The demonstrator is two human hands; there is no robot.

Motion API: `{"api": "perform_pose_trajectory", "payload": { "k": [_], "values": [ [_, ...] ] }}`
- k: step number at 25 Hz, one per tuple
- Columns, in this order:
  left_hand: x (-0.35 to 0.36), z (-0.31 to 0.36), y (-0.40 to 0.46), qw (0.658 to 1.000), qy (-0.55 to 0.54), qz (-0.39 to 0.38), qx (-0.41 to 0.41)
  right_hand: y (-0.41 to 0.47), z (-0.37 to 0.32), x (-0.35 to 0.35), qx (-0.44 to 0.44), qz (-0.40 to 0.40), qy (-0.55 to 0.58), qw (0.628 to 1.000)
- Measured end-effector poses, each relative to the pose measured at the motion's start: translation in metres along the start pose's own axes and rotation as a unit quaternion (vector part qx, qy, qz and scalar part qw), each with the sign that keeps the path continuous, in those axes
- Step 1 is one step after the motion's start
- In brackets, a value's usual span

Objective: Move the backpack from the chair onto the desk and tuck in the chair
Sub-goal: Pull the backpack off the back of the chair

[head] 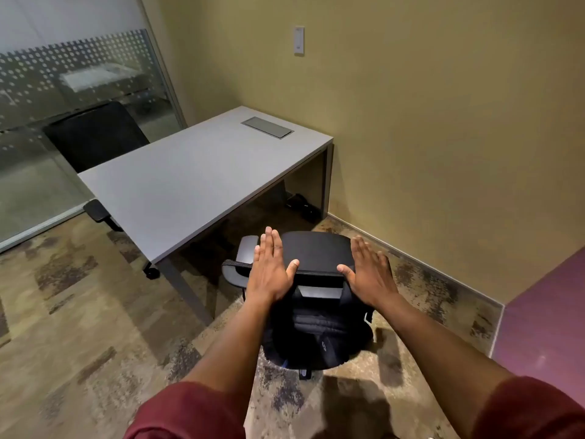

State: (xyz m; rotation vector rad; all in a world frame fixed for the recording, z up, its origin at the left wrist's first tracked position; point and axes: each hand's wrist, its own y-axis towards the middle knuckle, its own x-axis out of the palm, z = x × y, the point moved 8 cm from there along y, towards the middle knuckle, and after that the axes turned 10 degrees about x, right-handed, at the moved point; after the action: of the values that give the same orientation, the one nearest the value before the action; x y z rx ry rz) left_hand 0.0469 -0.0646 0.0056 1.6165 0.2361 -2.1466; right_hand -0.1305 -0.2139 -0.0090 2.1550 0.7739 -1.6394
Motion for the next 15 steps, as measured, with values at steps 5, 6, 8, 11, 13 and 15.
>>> {"api": "perform_pose_trajectory", "payload": {
  "k": [5, 6, 8, 11, 13, 15],
  "values": [
    [0.017, -0.001, -0.009, 0.999, -0.023, -0.028, -0.021, -0.007, 0.003, 0.007, 0.006, -0.006, 0.006, 1.000],
    [0.019, -0.001, -0.009, 0.999, -0.026, -0.033, -0.022, -0.008, 0.002, 0.007, 0.010, -0.007, 0.009, 1.000],
    [0.019, -0.003, -0.008, 0.998, -0.029, -0.041, -0.026, -0.007, 0.001, 0.007, 0.019, -0.012, 0.020, 1.000],
    [0.020, -0.003, -0.009, 0.997, -0.028, -0.056, -0.041, -0.012, -0.005, 0.014, 0.036, -0.015, 0.019, 0.999],
    [0.020, -0.004, -0.008, 0.996, -0.033, -0.065, -0.048, -0.012, -0.008, 0.017, 0.047, -0.013, 0.009, 0.999],
    [0.020, -0.005, -0.008, 0.994, -0.041, -0.078, -0.056, -0.011, -0.008, 0.018, 0.054, -0.015, 0.003, 0.998]
  ]
}}
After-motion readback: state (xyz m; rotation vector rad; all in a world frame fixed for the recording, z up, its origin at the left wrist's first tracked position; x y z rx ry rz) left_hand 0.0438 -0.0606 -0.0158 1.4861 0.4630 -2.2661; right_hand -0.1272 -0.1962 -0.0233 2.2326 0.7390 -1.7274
